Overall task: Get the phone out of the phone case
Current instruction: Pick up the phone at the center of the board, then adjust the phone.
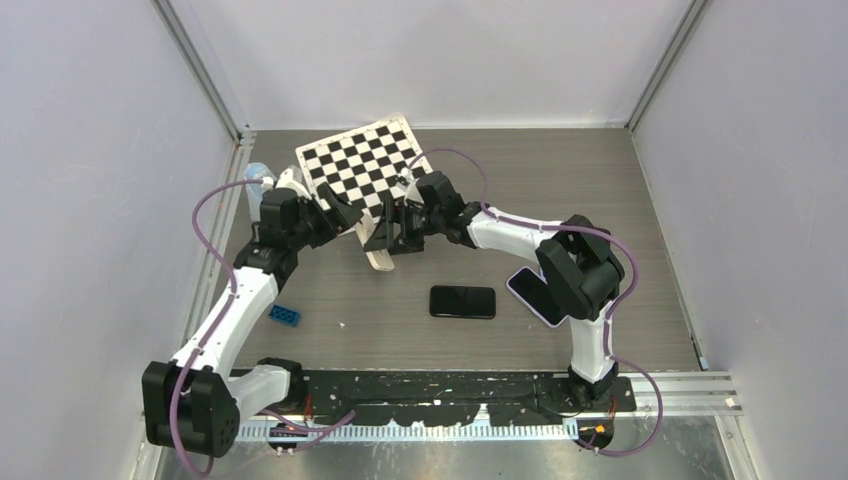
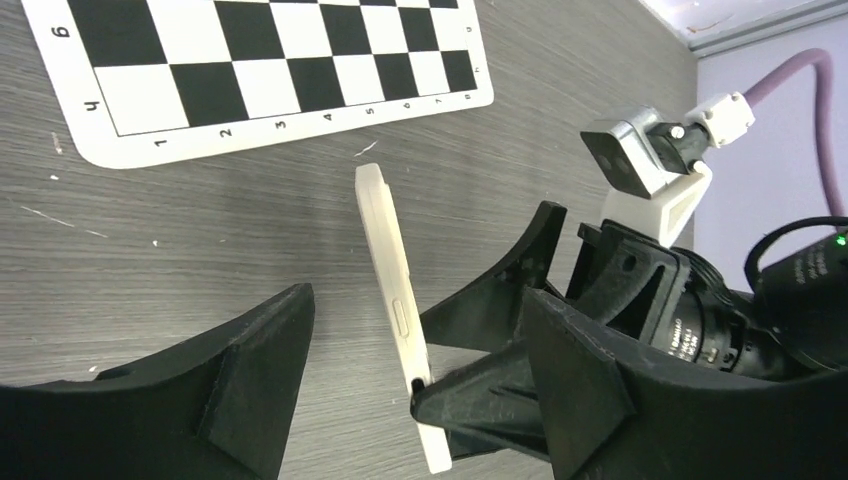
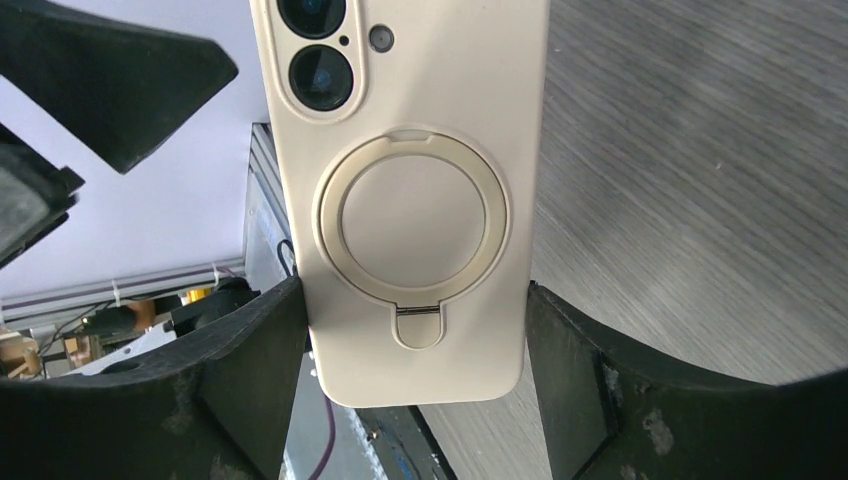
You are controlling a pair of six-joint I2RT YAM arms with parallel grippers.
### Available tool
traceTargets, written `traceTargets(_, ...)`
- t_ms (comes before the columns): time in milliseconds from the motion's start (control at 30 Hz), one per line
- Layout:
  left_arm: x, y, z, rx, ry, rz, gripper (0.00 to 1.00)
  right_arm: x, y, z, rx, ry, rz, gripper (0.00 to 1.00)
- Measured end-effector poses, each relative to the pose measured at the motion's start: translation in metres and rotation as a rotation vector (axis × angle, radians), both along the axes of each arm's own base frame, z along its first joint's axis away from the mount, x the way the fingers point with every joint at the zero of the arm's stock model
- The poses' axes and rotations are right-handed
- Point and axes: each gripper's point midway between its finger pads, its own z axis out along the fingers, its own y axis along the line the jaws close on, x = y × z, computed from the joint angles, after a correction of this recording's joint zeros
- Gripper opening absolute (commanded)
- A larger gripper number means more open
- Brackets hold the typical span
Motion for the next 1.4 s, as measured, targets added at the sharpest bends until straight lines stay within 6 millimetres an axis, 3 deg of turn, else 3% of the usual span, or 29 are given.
traceTargets(333, -0.001, -0.002, -0.012, 0.017, 0.045, -0.023, 0.5, -0.015, 0.006, 0.002, -0.016, -0.003, 0.038, 0.49)
traceTargets(700, -0.004, -0.002, -0.034, 0.029, 0.129, -0.023, 0.48, -0.015, 0.007, 0.011, 0.0, -0.015, 0.037, 0.49)
traceTargets(933, -0.004, -0.007, -0.04, -0.005, 0.16, -0.032, 0.18, -0.018, 0.007, 0.013, 0.002, -0.015, 0.043, 0.48)
traceTargets(1000, -0.002, -0.012, -0.041, -0.027, 0.168, -0.044, 0.02, -0.019, 0.006, 0.01, -0.013, -0.006, 0.041, 0.48)
traceTargets(1100, -0.001, -0.018, -0.042, -0.049, 0.181, -0.061, 0.0, -0.018, 0.006, 0.005, -0.048, 0.006, 0.026, 0.49)
traceTargets(1167, 0.0, -0.018, -0.045, -0.056, 0.193, -0.057, 0.0, -0.015, 0.006, 0.003, -0.065, 0.009, 0.019, 0.59)
traceTargets(1267, 0.002, -0.018, -0.046, -0.065, 0.203, -0.045, 0.0, -0.012, 0.004, 0.002, -0.091, -0.007, 0.005, 0.89)
traceTargets(1333, 0.004, -0.016, -0.045, -0.057, 0.207, -0.032, 0.0, -0.009, 0.004, 0.002, -0.106, -0.03, -0.003, 0.98)
traceTargets(1400, 0.005, -0.011, -0.046, -0.032, 0.222, -0.005, 0.0, -0.004, 0.002, 0.002, -0.124, -0.07, -0.022, 1.0)
